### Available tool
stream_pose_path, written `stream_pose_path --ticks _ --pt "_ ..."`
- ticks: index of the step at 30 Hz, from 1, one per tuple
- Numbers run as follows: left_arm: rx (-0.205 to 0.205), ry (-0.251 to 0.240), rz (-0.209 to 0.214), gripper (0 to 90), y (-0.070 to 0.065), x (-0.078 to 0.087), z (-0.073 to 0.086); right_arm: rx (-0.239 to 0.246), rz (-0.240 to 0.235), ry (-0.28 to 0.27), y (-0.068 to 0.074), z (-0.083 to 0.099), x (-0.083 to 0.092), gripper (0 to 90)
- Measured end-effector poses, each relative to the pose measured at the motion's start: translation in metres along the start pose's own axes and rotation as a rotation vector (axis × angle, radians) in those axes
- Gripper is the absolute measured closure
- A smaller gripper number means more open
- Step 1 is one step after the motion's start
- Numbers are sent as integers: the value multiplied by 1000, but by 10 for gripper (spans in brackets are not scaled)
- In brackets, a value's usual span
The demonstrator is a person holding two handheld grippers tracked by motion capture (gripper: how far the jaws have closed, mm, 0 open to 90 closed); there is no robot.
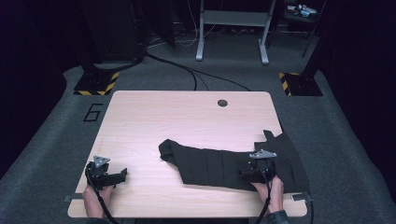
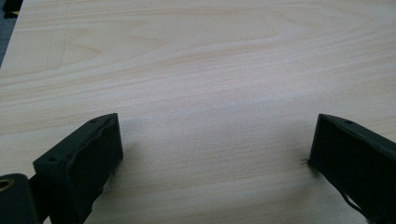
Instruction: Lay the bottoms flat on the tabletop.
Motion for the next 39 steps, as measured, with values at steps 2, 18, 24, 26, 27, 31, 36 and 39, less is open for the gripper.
stream_pose_path --ticks 2,18,24,26,27,31,36,39 --pt "0 0 0 22 0 0 0 11 -27 -12 8 -2 -7 137" --pt "0 1 -1 22 0 0 0 61 -54 -24 62 -24 -20 132" --pt "-1 1 -1 22 0 0 0 94 -76 -47 86 -33 -21 134" --pt "-1 1 -1 22 0 0 0 107 -83 -50 91 -34 -21 134" --pt "0 2 -1 22 0 0 0 114 -94 -54 100 -36 -20 134" --pt "0 2 -1 22 0 0 0 104 -96 -59 115 -38 -18 135" --pt "-1 2 -1 22 0 0 0 132 -113 -71 134 -42 -16 135" --pt "-1 3 -1 22 0 0 0 147 -127 -80 143 -43 -15 135"
Point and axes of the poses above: each handheld gripper's, and its own axes: x roughly backward along the jaws, z roughly out of its underside, y roughly to its left, the point moved 10 cm from there along -x, roughly forward along the jaws, and after that the axes turned 13 degrees about z, right-handed, at the moved point
